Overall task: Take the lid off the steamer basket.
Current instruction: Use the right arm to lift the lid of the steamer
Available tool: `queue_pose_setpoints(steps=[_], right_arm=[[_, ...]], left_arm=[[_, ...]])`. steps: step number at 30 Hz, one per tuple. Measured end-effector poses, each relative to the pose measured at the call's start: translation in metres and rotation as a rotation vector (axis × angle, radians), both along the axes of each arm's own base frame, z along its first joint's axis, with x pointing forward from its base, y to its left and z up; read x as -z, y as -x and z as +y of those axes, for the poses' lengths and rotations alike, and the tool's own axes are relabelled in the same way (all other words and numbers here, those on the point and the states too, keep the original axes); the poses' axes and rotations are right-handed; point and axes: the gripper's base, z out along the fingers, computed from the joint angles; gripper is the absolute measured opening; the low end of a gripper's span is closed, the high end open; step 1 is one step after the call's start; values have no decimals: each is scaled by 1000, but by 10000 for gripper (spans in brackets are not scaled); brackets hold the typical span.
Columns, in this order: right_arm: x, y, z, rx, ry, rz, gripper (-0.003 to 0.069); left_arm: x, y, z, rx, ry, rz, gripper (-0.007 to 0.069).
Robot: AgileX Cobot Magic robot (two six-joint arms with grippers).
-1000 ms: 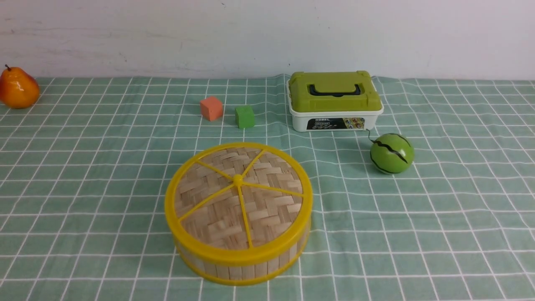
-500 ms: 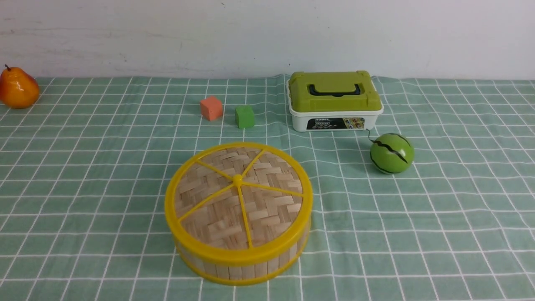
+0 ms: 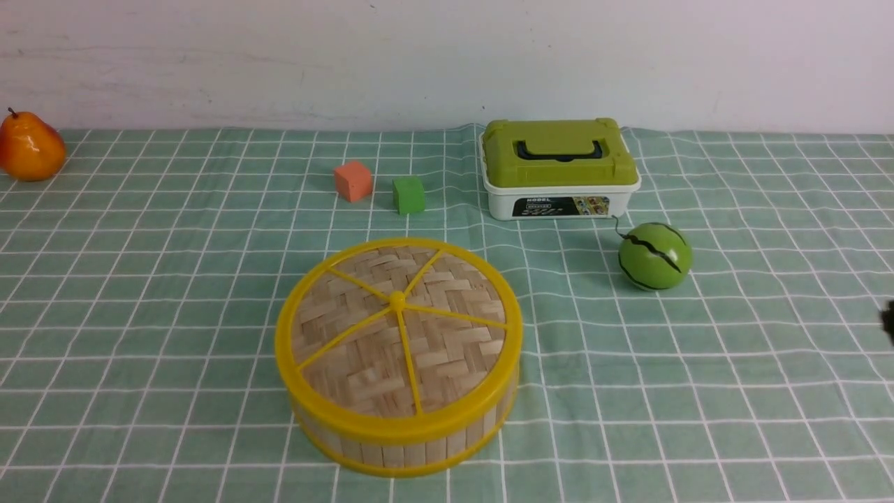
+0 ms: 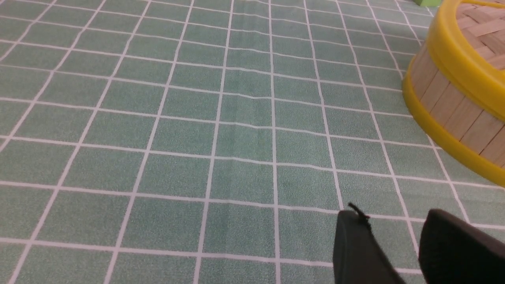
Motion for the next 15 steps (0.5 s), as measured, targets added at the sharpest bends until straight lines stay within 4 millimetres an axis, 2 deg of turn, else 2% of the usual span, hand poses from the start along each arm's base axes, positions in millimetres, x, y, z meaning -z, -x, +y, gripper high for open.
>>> queue_pose_setpoints(steps=[1, 4, 5, 6, 8, 12, 15], right_arm=[[-1, -4, 4, -17, 11, 3, -13], [-2, -35, 40, -130, 112, 38, -8], [-5, -37, 42, -128, 118, 30, -8], [-3, -52, 62, -152, 153, 40, -7], [-4, -65, 78, -160, 172, 34, -8], [9, -102, 126, -186, 182, 71, -3], [18, -125, 154, -187, 174, 85, 4]], left_arm=[[0, 0, 0, 0, 0, 0, 239], [0, 0, 0, 0, 0, 0, 239], [0, 0, 0, 0, 0, 0, 239], [0, 0, 0, 0, 0, 0, 239], [0, 0, 0, 0, 0, 0, 239], [0, 0, 0, 0, 0, 0, 239], [0, 0, 0, 0, 0, 0, 239]])
